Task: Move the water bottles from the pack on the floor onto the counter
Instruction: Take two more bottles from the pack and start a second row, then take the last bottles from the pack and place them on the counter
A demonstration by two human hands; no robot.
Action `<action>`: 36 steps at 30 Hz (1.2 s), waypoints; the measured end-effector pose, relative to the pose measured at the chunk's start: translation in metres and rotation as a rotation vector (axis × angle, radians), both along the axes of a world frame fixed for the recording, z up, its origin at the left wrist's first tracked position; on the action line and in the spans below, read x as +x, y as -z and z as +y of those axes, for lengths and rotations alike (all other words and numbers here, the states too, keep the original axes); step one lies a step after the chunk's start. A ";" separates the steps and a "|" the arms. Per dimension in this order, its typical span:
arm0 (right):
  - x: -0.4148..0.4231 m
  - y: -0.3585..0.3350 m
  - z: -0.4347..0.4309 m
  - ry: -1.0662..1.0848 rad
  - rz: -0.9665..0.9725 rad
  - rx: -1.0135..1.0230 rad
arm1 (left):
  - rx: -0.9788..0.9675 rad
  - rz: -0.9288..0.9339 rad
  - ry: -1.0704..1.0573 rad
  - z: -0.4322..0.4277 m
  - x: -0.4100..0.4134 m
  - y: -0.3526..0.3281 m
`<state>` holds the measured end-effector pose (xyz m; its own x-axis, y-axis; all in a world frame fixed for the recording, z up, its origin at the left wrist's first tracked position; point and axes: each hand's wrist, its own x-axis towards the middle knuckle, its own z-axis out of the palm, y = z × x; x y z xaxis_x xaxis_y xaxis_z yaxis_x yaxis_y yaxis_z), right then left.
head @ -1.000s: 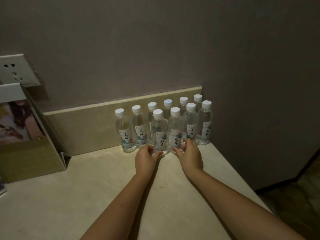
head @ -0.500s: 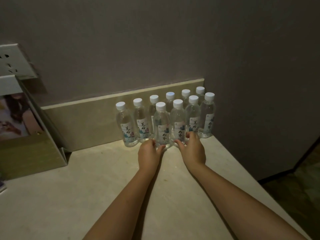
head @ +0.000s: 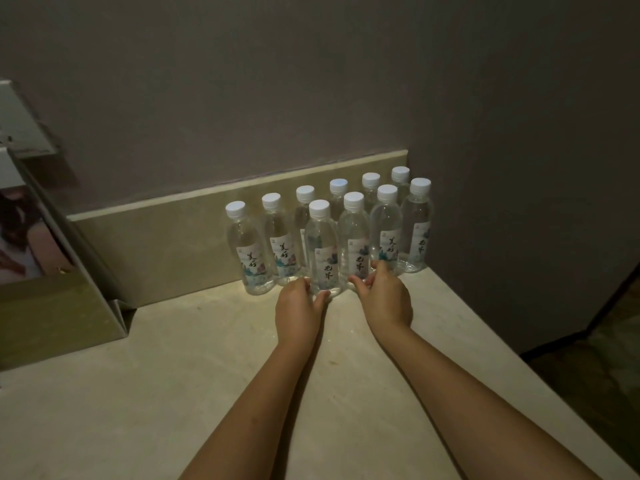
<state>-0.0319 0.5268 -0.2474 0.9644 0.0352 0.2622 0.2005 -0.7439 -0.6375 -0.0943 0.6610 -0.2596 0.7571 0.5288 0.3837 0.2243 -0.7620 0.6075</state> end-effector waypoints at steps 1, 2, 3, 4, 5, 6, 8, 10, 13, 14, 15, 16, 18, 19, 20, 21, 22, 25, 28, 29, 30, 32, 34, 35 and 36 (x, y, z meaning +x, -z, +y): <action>0.000 0.001 0.000 -0.003 -0.006 -0.008 | 0.004 0.000 -0.001 0.000 0.000 0.000; 0.001 0.001 0.000 -0.005 -0.012 -0.014 | 0.004 0.001 -0.002 0.000 0.000 0.000; 0.001 0.001 0.001 -0.008 -0.014 -0.017 | 0.003 0.005 -0.005 0.000 0.000 0.000; 0.001 0.001 0.000 -0.010 -0.013 -0.016 | 0.001 0.010 -0.009 0.000 -0.001 0.000; 0.001 0.001 0.000 -0.013 -0.009 -0.009 | -0.001 0.015 -0.012 -0.001 -0.001 0.000; 0.001 0.001 -0.001 -0.018 -0.005 0.001 | 0.001 0.021 -0.011 -0.003 -0.001 -0.001; -0.001 0.001 -0.003 -0.041 0.004 0.028 | 0.002 0.036 -0.003 -0.007 -0.003 -0.004; -0.004 0.000 -0.007 -0.079 0.023 0.088 | -0.035 0.038 -0.010 -0.014 -0.008 -0.006; -0.009 -0.001 -0.023 -0.131 0.052 0.187 | -0.123 0.023 -0.094 -0.031 -0.019 -0.010; -0.009 -0.001 -0.032 -0.152 0.062 0.201 | -0.146 0.009 -0.120 -0.039 -0.021 -0.012; -0.009 -0.001 -0.042 -0.180 0.068 0.203 | -0.155 -0.002 -0.131 -0.047 -0.022 -0.015; -0.008 -0.002 -0.055 -0.211 0.069 0.200 | -0.159 -0.008 -0.128 -0.057 -0.022 -0.019; -0.002 -0.009 -0.083 -0.267 0.057 0.210 | -0.206 -0.008 -0.092 -0.081 -0.020 -0.029; 0.003 -0.014 -0.099 -0.293 0.042 0.222 | -0.233 -0.017 -0.070 -0.096 -0.018 -0.033; 0.009 -0.020 -0.116 -0.315 0.028 0.227 | -0.248 -0.035 -0.052 -0.111 -0.016 -0.037; 0.016 -0.026 -0.134 -0.330 0.019 0.217 | -0.256 -0.054 -0.037 -0.128 -0.012 -0.041; 0.023 -0.032 -0.155 -0.338 0.008 0.197 | -0.259 -0.075 -0.018 -0.146 -0.008 -0.046; 0.043 -0.045 -0.223 -0.343 -0.052 0.132 | -0.198 -0.122 0.045 -0.204 0.013 -0.054; 0.058 -0.048 -0.299 -0.299 -0.081 0.082 | -0.202 -0.155 0.109 -0.269 0.043 -0.057; 0.063 -0.050 -0.325 -0.270 -0.086 0.068 | -0.206 -0.154 0.136 -0.291 0.053 -0.057; 0.067 -0.052 -0.351 -0.236 -0.094 0.060 | -0.205 -0.147 0.167 -0.314 0.064 -0.057; 0.077 -0.053 -0.404 -0.162 -0.113 0.059 | -0.193 -0.131 0.234 -0.356 0.085 -0.055; 0.086 -0.053 -0.456 -0.085 -0.116 0.073 | -0.187 -0.116 0.306 -0.397 0.106 -0.054; 0.090 -0.052 -0.481 -0.049 -0.111 0.076 | -0.194 -0.101 0.343 -0.418 0.117 -0.053; 0.095 -0.049 -0.504 -0.017 -0.102 0.071 | -0.204 -0.081 0.380 -0.438 0.129 -0.052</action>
